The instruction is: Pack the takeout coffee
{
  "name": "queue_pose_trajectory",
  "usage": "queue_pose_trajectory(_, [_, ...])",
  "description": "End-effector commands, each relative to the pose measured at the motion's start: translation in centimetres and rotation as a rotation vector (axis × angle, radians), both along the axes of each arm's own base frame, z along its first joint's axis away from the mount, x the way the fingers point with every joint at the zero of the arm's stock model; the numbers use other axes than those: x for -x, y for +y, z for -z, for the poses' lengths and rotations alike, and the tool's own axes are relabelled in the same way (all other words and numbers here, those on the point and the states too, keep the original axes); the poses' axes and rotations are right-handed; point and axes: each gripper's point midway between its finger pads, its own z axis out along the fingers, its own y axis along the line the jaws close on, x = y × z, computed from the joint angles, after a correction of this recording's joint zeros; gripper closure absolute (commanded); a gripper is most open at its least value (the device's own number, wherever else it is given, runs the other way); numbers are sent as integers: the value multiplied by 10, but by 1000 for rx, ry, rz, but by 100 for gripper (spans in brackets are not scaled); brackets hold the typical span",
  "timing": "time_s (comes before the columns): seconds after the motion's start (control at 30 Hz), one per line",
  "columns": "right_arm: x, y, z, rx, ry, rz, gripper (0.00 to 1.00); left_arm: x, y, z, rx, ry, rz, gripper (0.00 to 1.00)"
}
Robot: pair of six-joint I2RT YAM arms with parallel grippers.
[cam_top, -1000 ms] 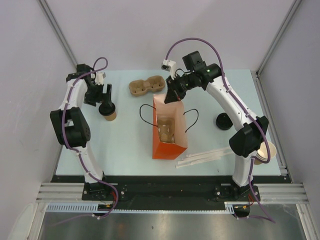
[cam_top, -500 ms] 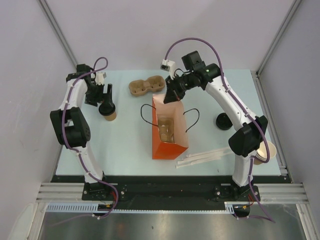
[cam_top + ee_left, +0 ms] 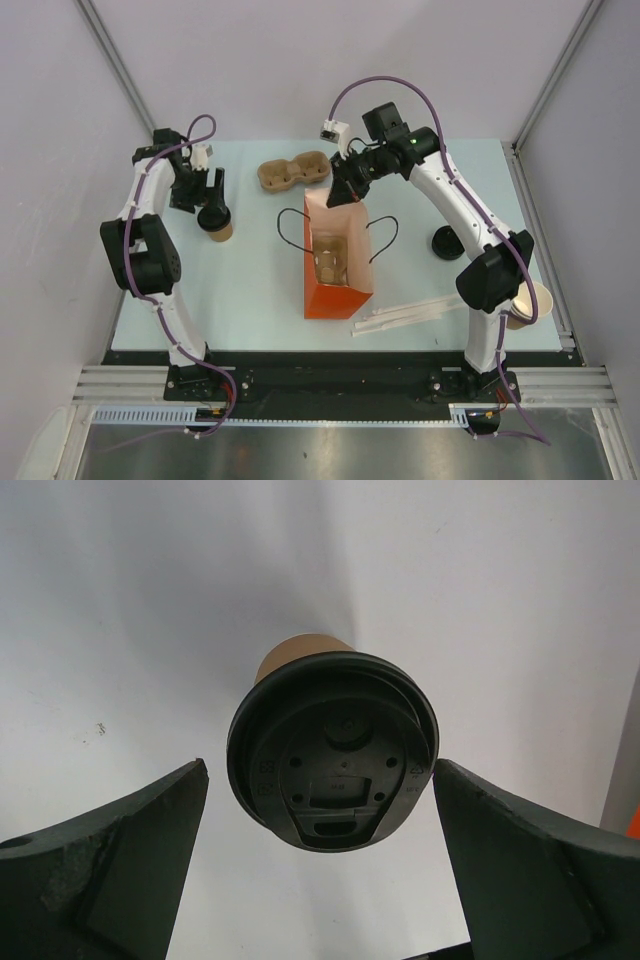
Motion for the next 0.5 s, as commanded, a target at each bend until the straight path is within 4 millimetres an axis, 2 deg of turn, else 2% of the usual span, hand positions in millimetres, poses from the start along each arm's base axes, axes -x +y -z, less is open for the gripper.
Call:
queue_pose_trajectory(0.0, [-1, 6, -17, -41, -30, -10, 100, -2, 3, -3, -1, -24, 10, 1])
queue_pose_trajectory(0.47, [-4, 5, -15, -42, -23, -6, 100, 2, 5, 10, -16, -2, 8, 0])
